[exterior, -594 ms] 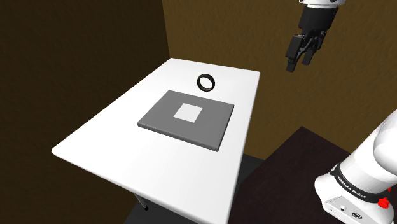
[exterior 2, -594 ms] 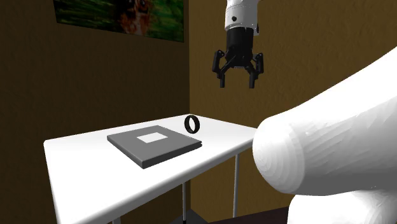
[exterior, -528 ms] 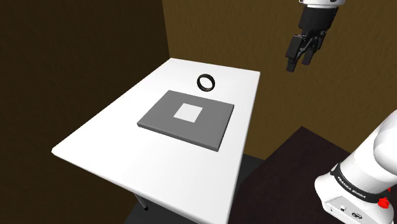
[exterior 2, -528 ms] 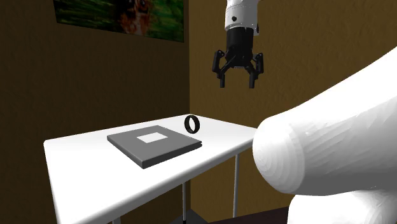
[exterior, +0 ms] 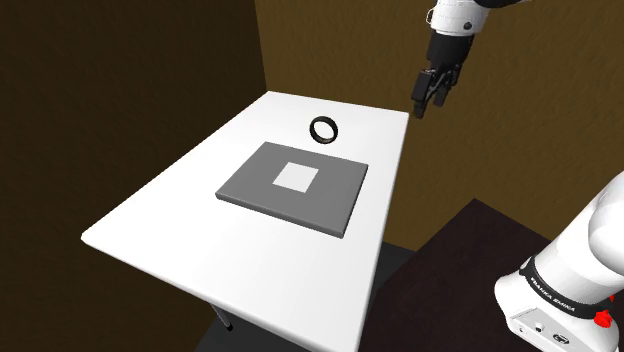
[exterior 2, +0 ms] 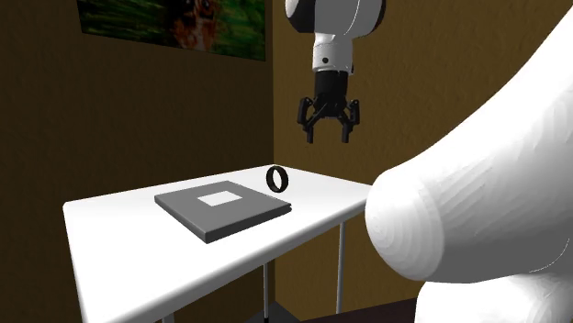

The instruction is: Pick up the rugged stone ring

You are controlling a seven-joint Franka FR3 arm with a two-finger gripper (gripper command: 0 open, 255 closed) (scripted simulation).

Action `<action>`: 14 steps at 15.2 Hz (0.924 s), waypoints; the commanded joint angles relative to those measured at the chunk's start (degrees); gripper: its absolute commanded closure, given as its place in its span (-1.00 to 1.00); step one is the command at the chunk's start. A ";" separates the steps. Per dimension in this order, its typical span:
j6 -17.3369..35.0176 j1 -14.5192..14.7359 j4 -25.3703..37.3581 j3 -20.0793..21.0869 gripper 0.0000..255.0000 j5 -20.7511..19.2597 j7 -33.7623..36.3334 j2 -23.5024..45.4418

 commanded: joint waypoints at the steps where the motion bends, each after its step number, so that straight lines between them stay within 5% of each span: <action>1: 4.19 0.37 0.84 -0.15 -1.00 -0.28 -1.66 4.15; 14: 21.34 2.40 15.36 0.18 -1.00 -1.18 -10.84 30.68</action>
